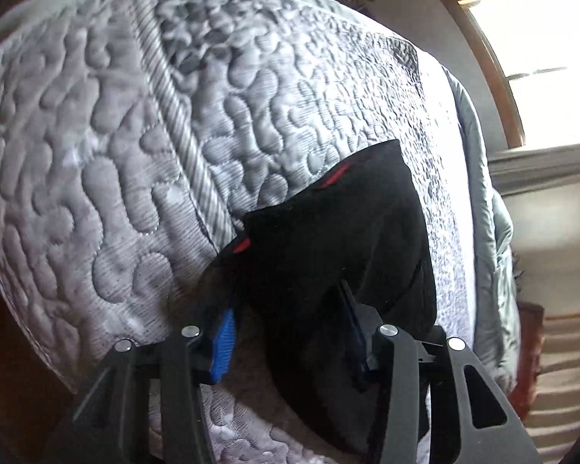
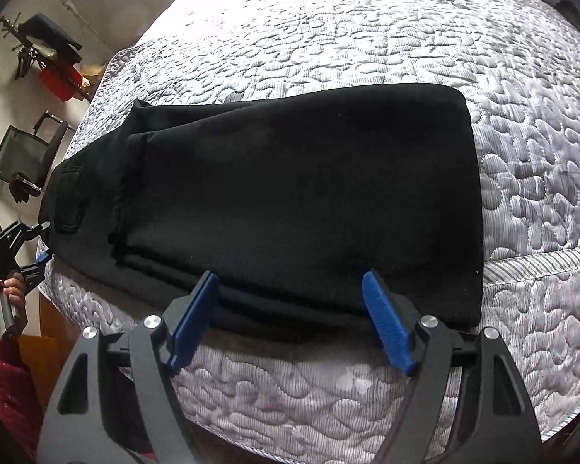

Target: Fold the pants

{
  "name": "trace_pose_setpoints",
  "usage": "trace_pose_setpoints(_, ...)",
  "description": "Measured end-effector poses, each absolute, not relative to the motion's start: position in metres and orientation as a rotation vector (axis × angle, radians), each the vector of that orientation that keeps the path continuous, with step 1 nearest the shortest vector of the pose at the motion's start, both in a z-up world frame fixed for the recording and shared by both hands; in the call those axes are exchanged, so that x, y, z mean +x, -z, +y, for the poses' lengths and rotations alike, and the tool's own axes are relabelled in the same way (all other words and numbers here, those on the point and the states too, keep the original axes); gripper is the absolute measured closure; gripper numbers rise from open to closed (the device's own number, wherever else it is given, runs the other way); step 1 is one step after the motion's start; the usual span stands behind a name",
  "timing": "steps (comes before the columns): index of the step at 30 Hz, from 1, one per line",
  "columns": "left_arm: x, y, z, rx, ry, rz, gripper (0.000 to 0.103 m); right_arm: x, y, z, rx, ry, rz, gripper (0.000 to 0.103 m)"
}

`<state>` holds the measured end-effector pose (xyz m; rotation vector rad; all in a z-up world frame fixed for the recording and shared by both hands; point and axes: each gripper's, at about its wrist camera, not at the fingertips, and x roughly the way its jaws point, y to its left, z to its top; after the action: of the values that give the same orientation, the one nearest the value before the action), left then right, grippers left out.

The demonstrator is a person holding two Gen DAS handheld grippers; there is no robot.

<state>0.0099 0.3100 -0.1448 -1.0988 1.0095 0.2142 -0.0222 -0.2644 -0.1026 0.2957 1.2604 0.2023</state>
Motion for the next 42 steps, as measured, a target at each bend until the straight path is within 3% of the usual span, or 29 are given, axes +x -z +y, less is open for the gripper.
trace_pose_setpoints(4,-0.003,0.165,0.312,-1.252,-0.187,1.027,0.054,-0.020,0.105,-0.260,0.275,-0.205,1.258,0.023)
trace_pose_setpoints(9,-0.003,0.166,0.311,-1.246,-0.183,1.009,0.055,-0.023,0.105,-0.261,0.269,-0.219,1.249,0.023)
trace_pose_setpoints(12,0.004,0.168,0.313,-1.274,-0.187,1.008,0.060,-0.022,0.105,-0.263,0.285,-0.223,1.247,0.023)
trace_pose_setpoints(16,0.013,0.169,0.314,-1.353,-0.205,0.966,0.079,-0.024,0.106,-0.267,0.303,-0.231,1.237,0.023)
trace_pose_setpoints(24,0.008,0.136,0.294,-1.271,-0.180,0.840,0.088,-0.026,0.104,-0.269,0.312,-0.242,1.233,0.023)
trace_pose_setpoints(35,0.032,0.037,0.201,-0.742,0.013,0.707,0.089,-0.032,0.094,-0.283,0.394,-0.218,1.215,0.023)
trace_pose_setpoints(42,0.025,0.010,0.118,-0.451,0.165,0.692,0.089,-0.037,0.090,-0.294,0.410,-0.205,1.199,0.023)
